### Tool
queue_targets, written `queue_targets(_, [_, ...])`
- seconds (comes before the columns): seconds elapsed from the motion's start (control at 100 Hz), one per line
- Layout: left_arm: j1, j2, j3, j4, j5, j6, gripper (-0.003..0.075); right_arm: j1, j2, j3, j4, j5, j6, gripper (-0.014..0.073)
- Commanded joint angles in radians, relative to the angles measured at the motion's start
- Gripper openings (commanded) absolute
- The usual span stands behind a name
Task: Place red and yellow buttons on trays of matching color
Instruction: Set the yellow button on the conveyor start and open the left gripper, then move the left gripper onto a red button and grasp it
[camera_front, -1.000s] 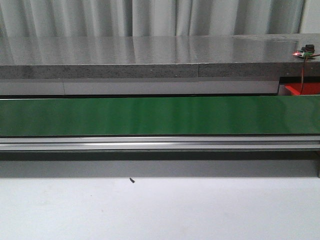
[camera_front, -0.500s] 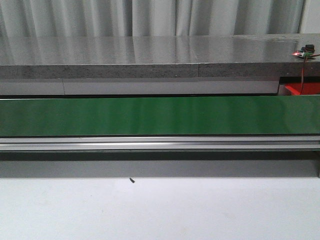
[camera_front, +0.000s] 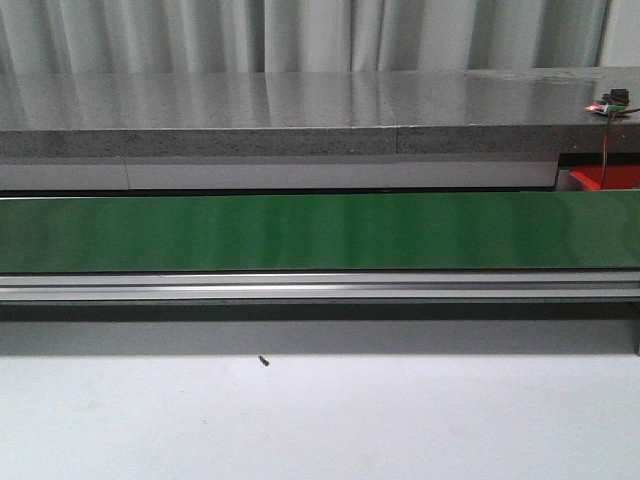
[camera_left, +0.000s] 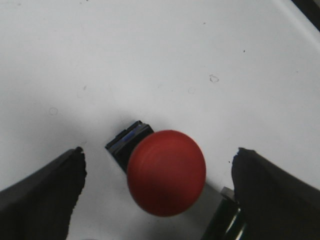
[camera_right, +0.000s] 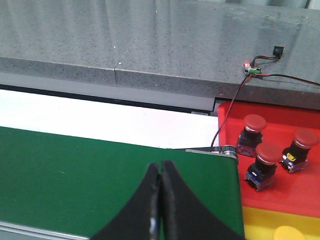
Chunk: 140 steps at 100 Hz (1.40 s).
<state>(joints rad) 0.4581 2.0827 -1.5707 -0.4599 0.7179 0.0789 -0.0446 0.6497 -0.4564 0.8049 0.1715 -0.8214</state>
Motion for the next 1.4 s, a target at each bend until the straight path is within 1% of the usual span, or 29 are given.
queue_targets(0.0, [0.001,-0.034,-0.041,-0.036,-0.031,-0.012,0.0585,0.000,-0.006,-0.026,0.014,-0.053,-0.008,-0.0118])
queue_targets(0.05, [0.001,-0.026,-0.041,-0.041,-0.035,-0.012,0.0573,0.000,-0.006,-0.026,0.014,-0.053,-0.008,-0.0118])
queue_targets(0.1, [0.001,-0.023,-0.041,-0.041,-0.037,-0.012,0.0538,0.000,-0.006,-0.026,0.014,-0.053,-0.008,-0.0118])
queue_targets(0.15, [0.001,-0.023,-0.041,-0.041,-0.040,-0.012,0.0479,0.000,-0.006,-0.026,0.014,-0.053,-0.008,-0.0118])
queue_targets(0.27, [0.001,-0.023,-0.041,-0.041,-0.049,-0.010,0.0301,0.000,-0.006,-0.026,0.014,-0.053,-0.008,-0.0118])
queue_targets(0.32, [0.001,-0.023,-0.041,-0.041,-0.049,-0.010,0.0246,0.000,-0.006,-0.026,0.014,-0.053,-0.008,-0.0118])
queue_targets(0.4, [0.001,-0.023,-0.041,-0.041,-0.045,-0.009,0.0183,0.000,-0.006,-0.026,0.014,-0.053,-0.008,-0.0118])
queue_targets(0.44, [0.001,-0.023,-0.041,-0.041,-0.040,-0.008,0.0169,0.000,-0.006,-0.026,0.014,-0.053,-0.008,-0.0118])
queue_targets(0.52, [0.001,-0.031,-0.041,-0.041,-0.028,0.017,0.0167,0.000,-0.006,-0.026,0.014,-0.053,-0.008,-0.0118])
queue_targets(0.69, [0.003,-0.082,-0.041,-0.010,-0.003,0.019,0.0167,0.000,-0.006,-0.026,0.014,-0.053,-0.008,-0.0118])
queue_targets(0.84, [0.001,-0.160,-0.039,0.041,0.043,0.032,0.0166,0.000,-0.006,-0.026,0.014,-0.053,-0.008,-0.0118])
queue_targets(1.02, [0.001,-0.273,-0.035,0.047,0.063,0.093,0.0166,0.000,-0.006,-0.026,0.014,-0.053,-0.008,-0.0118])
queue_targets(1.11, [0.001,-0.332,-0.003,0.047,0.065,0.107,0.0166,0.000,-0.006,-0.026,0.014,-0.053,-0.008,-0.0118])
queue_targets(1.24, [0.001,-0.423,0.087,0.041,0.044,0.119,0.0166,0.000,-0.006,-0.026,0.014,-0.052,-0.008,-0.0118])
queue_targets(1.39, [-0.001,-0.503,0.180,-0.015,0.032,0.165,0.0166,0.000,-0.006,-0.026,0.014,-0.049,-0.008,-0.0118])
